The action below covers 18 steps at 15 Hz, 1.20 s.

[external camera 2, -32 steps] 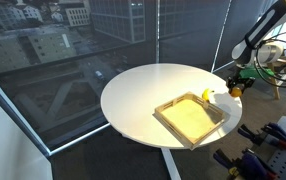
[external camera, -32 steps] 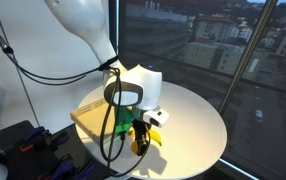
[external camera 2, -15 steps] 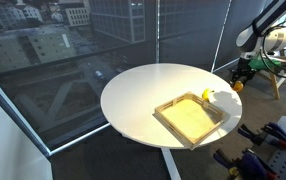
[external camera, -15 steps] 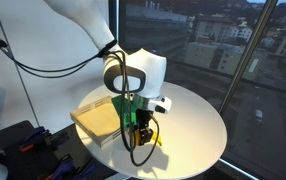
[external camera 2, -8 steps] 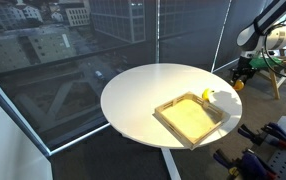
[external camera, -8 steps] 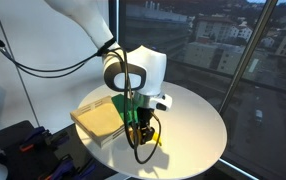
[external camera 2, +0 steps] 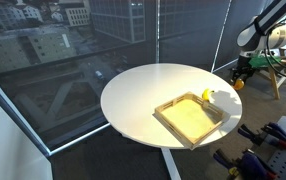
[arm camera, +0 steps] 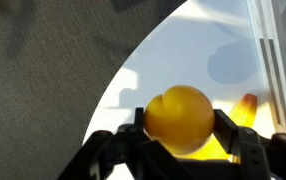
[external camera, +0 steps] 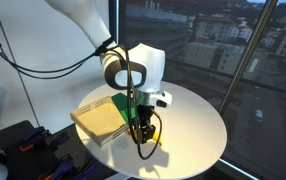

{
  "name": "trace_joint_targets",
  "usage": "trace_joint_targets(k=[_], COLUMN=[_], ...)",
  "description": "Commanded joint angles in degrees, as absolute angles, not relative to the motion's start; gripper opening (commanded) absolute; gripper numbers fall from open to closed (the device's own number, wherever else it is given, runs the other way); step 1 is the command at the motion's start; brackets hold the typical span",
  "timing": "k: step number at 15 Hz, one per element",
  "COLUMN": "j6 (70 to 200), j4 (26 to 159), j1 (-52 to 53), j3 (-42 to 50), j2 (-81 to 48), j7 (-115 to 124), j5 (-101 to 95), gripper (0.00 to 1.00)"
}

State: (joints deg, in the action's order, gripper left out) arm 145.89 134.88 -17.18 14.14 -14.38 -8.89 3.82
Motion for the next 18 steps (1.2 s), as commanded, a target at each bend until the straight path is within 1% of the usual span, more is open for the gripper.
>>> trace_joint_targets(k=[1,18], j6=[146.00,147.07], j4=[135.89,139.48], j1=[-15.94,-9.52], j3=[14.61,13.72], j2=[-12.41,-8.48], j7=[-5.77,3.01], j5=[1.34,-4.48], gripper=[0.43,0.43])
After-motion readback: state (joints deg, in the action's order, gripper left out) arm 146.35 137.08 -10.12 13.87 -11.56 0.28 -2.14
